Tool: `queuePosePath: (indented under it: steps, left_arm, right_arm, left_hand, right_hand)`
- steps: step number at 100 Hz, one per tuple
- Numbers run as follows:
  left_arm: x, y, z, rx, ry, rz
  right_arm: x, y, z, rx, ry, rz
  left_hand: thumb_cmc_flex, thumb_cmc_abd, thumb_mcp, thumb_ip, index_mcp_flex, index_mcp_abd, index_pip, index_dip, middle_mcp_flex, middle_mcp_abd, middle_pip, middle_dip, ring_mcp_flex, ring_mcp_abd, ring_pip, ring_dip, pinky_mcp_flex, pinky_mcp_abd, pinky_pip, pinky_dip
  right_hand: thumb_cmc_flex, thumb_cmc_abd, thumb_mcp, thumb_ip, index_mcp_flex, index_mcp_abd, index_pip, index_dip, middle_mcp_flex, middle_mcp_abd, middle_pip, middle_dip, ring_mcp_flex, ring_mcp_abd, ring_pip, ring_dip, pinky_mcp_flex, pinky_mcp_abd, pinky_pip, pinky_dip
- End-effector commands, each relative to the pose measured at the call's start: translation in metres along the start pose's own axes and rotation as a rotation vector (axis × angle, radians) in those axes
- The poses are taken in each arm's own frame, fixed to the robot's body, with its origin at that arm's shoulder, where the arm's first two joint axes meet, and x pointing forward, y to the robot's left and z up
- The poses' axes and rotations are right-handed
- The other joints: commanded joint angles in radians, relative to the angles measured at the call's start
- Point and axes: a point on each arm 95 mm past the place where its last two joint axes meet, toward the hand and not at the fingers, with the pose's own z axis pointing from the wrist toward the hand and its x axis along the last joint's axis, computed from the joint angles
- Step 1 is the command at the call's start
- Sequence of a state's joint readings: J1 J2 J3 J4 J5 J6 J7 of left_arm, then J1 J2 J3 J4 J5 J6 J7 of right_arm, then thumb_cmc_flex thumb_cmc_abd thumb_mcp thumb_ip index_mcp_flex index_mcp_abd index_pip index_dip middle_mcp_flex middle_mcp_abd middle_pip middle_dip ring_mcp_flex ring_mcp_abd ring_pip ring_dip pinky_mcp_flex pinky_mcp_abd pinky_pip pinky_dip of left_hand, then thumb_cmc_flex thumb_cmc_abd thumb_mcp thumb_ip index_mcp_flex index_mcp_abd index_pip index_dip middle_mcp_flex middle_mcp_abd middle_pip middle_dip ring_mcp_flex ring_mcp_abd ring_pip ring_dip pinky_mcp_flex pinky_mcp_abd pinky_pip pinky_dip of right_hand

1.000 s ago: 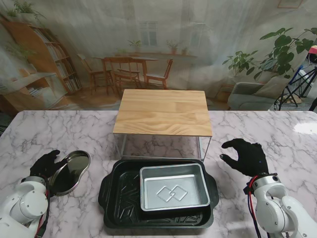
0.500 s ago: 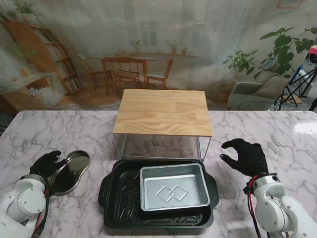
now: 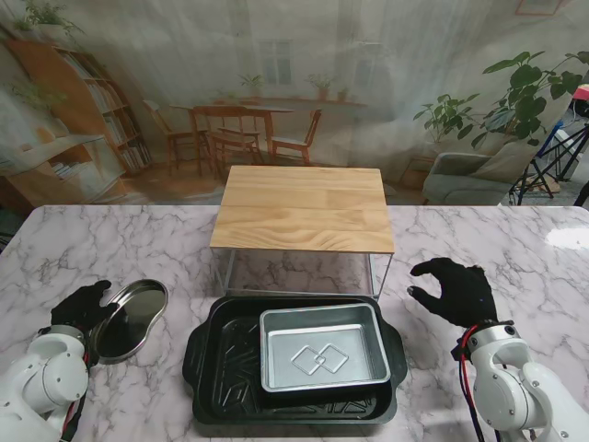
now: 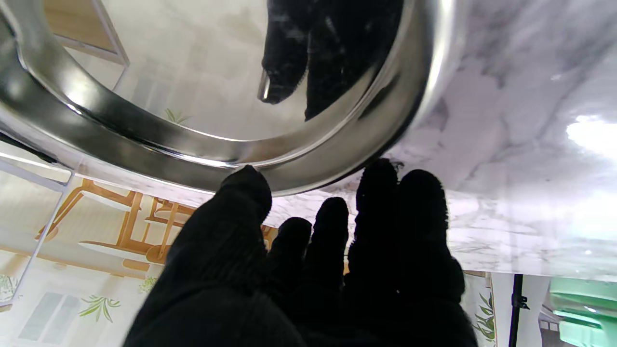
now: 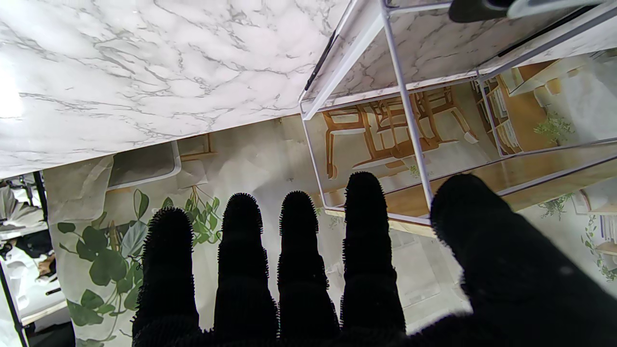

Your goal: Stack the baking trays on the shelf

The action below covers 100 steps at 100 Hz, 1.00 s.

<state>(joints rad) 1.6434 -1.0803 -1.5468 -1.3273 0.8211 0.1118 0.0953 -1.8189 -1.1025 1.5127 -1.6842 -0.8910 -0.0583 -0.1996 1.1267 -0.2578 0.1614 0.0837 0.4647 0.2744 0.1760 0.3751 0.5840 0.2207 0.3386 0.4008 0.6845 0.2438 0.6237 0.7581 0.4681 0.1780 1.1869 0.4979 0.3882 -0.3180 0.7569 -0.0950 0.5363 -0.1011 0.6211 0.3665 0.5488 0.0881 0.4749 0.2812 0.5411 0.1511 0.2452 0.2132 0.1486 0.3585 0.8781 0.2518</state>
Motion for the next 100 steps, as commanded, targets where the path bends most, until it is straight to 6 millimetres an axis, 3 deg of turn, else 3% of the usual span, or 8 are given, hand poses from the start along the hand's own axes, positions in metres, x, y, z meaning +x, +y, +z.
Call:
queuePosePath:
  steps: [1,24,54,59,74,77,81,100]
  left_arm:
    - [0.001,0.007,-0.001,-0.026,-0.006,0.012]
    - [0.009,0.006,0.0,-0.024,-0.04,0.092]
    - [0.018,0.013,0.004,-0.054,-0.078,0.086]
    - [0.018,0.015,0.004,-0.062,-0.083,0.085]
    - [0.018,0.018,0.003,-0.096,-0.095,0.111]
    - [0.018,0.019,0.003,-0.096,-0.096,0.123]
    - [0.018,0.02,0.003,-0.095,-0.097,0.134]
    - [0.018,0.017,0.001,-0.061,-0.083,0.154]
  right_arm:
    - [-0.001,-0.002,-0.001,0.005,-0.006,0.001]
    - [0.0,-0.002,0.0,0.007,-0.007,0.002]
    - [0.0,-0.002,0.0,0.008,-0.006,0.003]
    - [0.0,-0.002,0.0,0.008,-0.006,0.003]
    - [0.0,-0.002,0.0,0.007,-0.006,0.003]
    - [0.0,-0.002,0.0,0.007,-0.006,0.003]
    - [0.0,-0.002,0.0,0.006,-0.006,0.004]
    - [0.0,-0.002,0.0,0.006,-0.009,0.006]
  left_hand:
    - [0.01,-0.028,0.034,-0.004,-0.002,-0.014,0.022,-0.005,0.017,-0.004,0.03,0.016,0.046,0.014,0.014,0.004,0.029,-0.065,0.048,0.026]
    - [0.031,-0.016,0.073,-0.012,0.077,-0.006,0.098,0.021,0.15,-0.001,0.033,0.015,0.117,0.031,0.007,-0.005,0.086,-0.038,0.07,0.015]
    - [0.041,-0.041,0.111,-0.047,0.133,0.006,0.155,0.051,0.264,0.007,-0.017,0.043,0.197,0.067,-0.011,-0.047,0.169,-0.006,0.082,-0.022]
    - [0.043,-0.046,0.107,-0.051,0.139,0.006,0.16,0.058,0.276,0.006,-0.017,0.038,0.215,0.037,-0.02,-0.061,0.175,-0.003,0.082,-0.029]
    - [0.071,-0.083,0.108,-0.064,0.156,-0.055,0.176,0.072,0.324,-0.027,-0.038,0.085,0.213,0.016,-0.022,-0.07,0.175,-0.019,0.08,-0.046]
    - [0.088,-0.092,0.103,-0.066,0.159,-0.071,0.184,0.078,0.351,-0.06,-0.068,0.124,0.21,0.009,-0.02,-0.068,0.171,-0.03,0.081,-0.05]
    - [0.098,-0.095,0.106,-0.064,0.163,-0.085,0.189,0.081,0.362,-0.072,-0.071,0.132,0.207,0.007,-0.021,-0.067,0.17,-0.031,0.081,-0.051]
    - [0.092,-0.064,0.099,-0.066,0.168,-0.1,0.206,0.087,0.362,-0.076,-0.085,0.14,0.181,0.013,-0.031,-0.071,0.143,-0.025,0.068,-0.054]
  right_hand:
    - [-0.025,0.035,-0.015,0.028,0.018,-0.012,-0.01,0.022,0.013,0.01,0.018,0.003,0.0,0.008,-0.045,0.009,-0.008,-0.019,-0.017,0.01]
    - [-0.025,0.035,-0.015,0.028,0.018,-0.012,-0.012,0.022,0.013,0.009,0.018,0.003,-0.001,0.009,-0.045,0.009,-0.008,-0.018,-0.018,0.011]
    - [-0.024,0.035,-0.015,0.028,0.019,-0.01,-0.012,0.022,0.014,0.01,0.018,0.003,0.003,0.009,-0.043,0.011,-0.008,-0.018,-0.018,0.012]
    - [-0.024,0.036,-0.015,0.028,0.018,-0.009,-0.013,0.022,0.014,0.011,0.018,0.003,0.003,0.009,-0.043,0.011,-0.007,-0.018,-0.018,0.012]
    - [-0.023,0.037,-0.014,0.028,0.019,-0.009,-0.013,0.022,0.017,0.009,0.019,0.003,0.006,0.011,-0.042,0.012,-0.007,-0.018,-0.018,0.012]
    - [-0.022,0.037,-0.014,0.028,0.019,-0.01,-0.013,0.022,0.017,0.011,0.019,0.003,0.006,0.01,-0.042,0.012,-0.007,-0.017,-0.018,0.013]
    - [-0.023,0.037,-0.014,0.028,0.018,-0.009,-0.013,0.022,0.017,0.011,0.019,0.003,0.006,0.011,-0.042,0.012,-0.008,-0.017,-0.018,0.013]
    - [-0.023,0.036,-0.014,0.028,0.018,-0.009,-0.013,0.022,0.017,0.011,0.018,0.003,0.005,0.009,-0.042,0.012,-0.006,-0.015,-0.017,0.013]
